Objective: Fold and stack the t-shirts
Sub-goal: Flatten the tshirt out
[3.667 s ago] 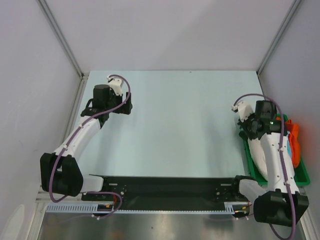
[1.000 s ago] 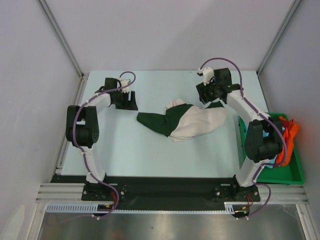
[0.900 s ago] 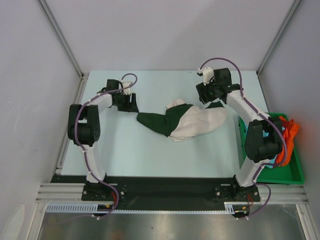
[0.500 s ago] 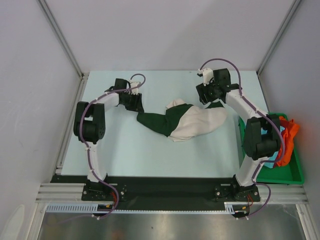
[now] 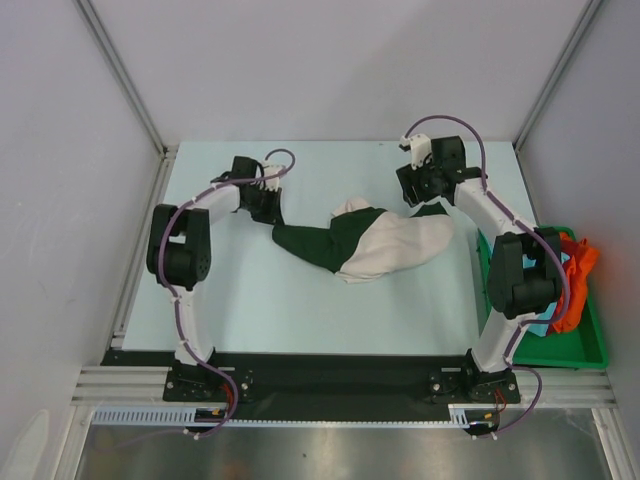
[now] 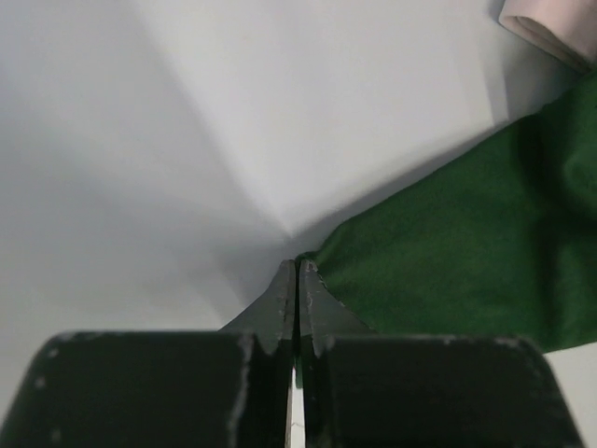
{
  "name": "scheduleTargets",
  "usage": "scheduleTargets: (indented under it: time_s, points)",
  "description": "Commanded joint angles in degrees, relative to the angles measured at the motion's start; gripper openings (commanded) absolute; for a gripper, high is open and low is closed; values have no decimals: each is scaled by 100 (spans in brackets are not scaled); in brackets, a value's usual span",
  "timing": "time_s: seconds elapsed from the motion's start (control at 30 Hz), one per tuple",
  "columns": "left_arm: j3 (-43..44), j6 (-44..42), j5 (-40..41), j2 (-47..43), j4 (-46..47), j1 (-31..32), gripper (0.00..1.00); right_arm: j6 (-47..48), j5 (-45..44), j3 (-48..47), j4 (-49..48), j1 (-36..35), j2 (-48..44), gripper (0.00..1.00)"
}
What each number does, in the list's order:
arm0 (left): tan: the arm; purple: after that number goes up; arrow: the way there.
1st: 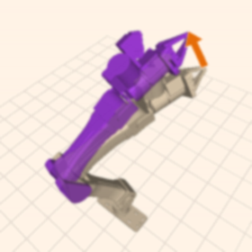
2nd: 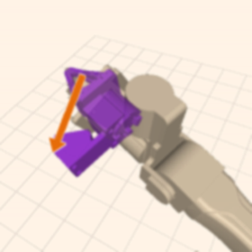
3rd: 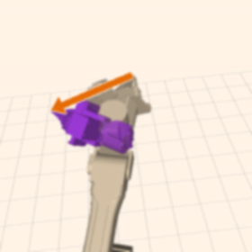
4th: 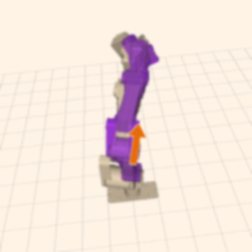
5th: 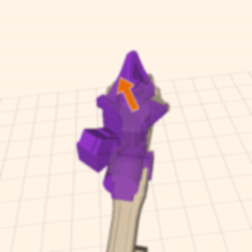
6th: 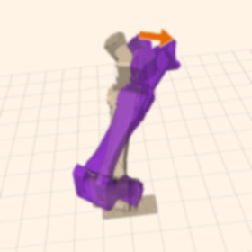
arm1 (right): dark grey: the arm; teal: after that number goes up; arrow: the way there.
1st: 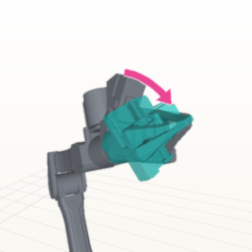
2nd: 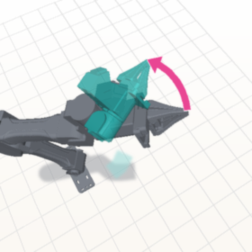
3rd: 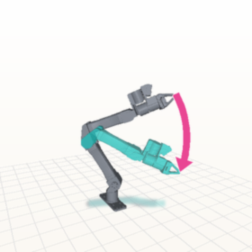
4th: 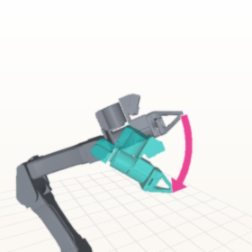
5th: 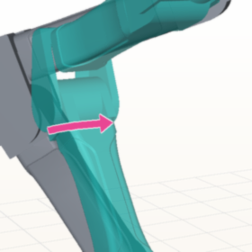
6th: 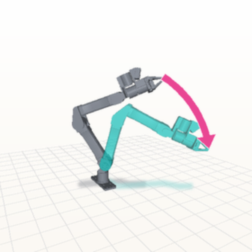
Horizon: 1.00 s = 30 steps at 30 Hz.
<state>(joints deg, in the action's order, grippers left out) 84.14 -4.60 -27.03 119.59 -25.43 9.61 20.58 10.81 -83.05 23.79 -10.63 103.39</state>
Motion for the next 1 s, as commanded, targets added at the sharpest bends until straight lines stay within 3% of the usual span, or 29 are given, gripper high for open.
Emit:
scheduleTargets:
  time_s: [0.0,0.17,0.33,0.47,0.63,0.8,0.97]
  points:
    - [523,-365,215,-717,-85,-90,0,-36,-96,-132,-296,9,14,63]
    - [894,-673,207,-1104,-225,-90,0,-115,-211,-834,-305,26,453,63]
    - [455,-893,-13,-1771,-348,76,0,-168,-342,-1468,-235,-61,752,62]
    - [-177,-1287,-338,-2615,-620,226,0,-159,-457,-1216,-226,-97,638,61]
    - [-714,-1842,-698,-3572,-1929,515,0,-72,-588,-503,-384,-18,366,61]
    - [-1285,-2264,-761,-4031,-2606,884,0,183,-799,-335,-533,263,637,61]
    - [-1602,-2379,-479,-4120,-2511,1394,0,534,-1063,-616,-604,439,1138,62]
